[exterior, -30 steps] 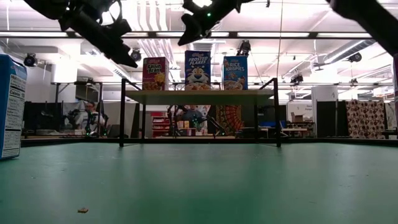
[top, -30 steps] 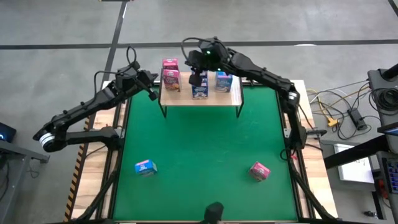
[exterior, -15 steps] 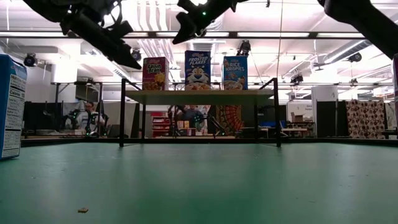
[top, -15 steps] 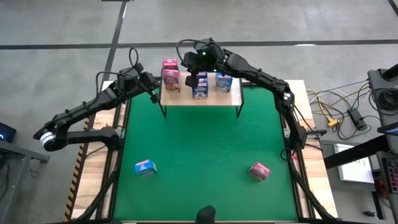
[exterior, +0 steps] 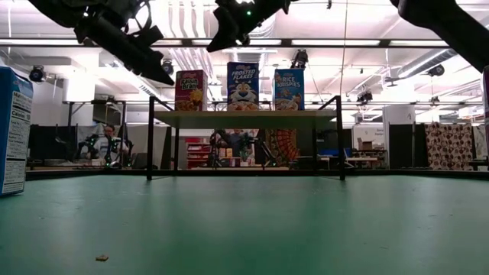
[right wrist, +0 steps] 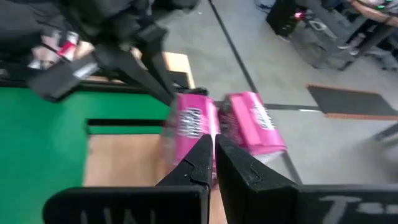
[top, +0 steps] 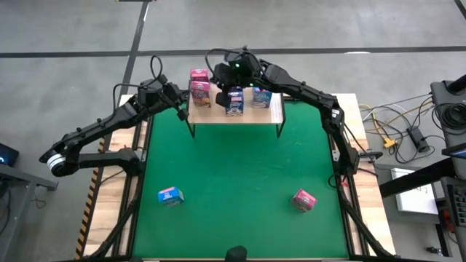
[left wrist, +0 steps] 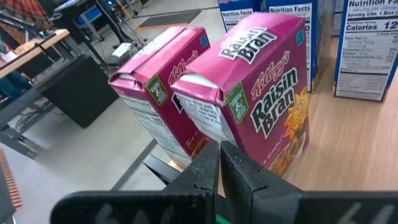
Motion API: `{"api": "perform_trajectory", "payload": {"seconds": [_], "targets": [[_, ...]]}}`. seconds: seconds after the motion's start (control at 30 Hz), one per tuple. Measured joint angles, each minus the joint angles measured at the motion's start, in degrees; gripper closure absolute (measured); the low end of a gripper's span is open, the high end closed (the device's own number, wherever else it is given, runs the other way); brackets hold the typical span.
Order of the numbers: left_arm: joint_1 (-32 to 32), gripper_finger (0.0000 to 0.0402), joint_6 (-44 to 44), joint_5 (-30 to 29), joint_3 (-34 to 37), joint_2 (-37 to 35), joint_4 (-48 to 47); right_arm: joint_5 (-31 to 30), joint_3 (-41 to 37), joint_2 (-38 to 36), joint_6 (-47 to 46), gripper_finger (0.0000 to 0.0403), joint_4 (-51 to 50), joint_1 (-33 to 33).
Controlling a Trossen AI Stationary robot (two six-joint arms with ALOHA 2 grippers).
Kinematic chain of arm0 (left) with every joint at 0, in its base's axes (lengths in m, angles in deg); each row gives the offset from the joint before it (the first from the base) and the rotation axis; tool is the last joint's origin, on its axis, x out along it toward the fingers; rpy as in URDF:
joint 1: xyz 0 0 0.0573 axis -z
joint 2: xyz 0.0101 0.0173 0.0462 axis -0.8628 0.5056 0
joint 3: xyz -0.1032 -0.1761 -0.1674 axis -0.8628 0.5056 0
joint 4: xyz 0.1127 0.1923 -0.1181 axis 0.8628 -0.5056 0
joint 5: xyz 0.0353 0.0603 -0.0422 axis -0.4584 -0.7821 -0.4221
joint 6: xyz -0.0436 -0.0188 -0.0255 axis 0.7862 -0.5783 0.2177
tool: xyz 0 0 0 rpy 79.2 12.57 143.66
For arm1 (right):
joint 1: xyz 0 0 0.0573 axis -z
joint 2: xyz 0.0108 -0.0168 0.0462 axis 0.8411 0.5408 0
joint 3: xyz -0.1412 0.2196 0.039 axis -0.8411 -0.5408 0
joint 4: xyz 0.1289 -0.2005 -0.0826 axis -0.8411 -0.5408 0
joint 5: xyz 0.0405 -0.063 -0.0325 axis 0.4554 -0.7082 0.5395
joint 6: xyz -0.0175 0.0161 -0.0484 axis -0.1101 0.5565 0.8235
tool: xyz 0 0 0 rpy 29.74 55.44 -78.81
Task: Stack cereal on shelf
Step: Put the top violet cereal box on the shelf aligned with the other violet cereal box
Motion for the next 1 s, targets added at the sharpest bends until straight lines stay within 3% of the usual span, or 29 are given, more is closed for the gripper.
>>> {"api": "perform_trajectory", "payload": {"seconds": [0.2,0.4,0.57,1.0], "targets": [[0.00,0.0401,-0.40,0.04,0.00,0.00,1.63,0.63,-0.12,0.14,-1.17,0.0394,-0.74,-0.11],[0.00,0.0401,-0.86,0.21,0.00,-0.02,3.45,6.00,-0.16,2.13,-2.40,0.0394,0.75,-0.19],[0.00,0.0401,-0.52,4.81,0.00,-0.04,5.34,5.55,-0.20,3.86,-1.78,0.0394,1.65,-0.06],[0.00,0.0401,-0.18,4.92,0.00,-0.15,4.27,2.72,-0.03,2.64,-2.54,0.0394,0.33,0.02]]}}
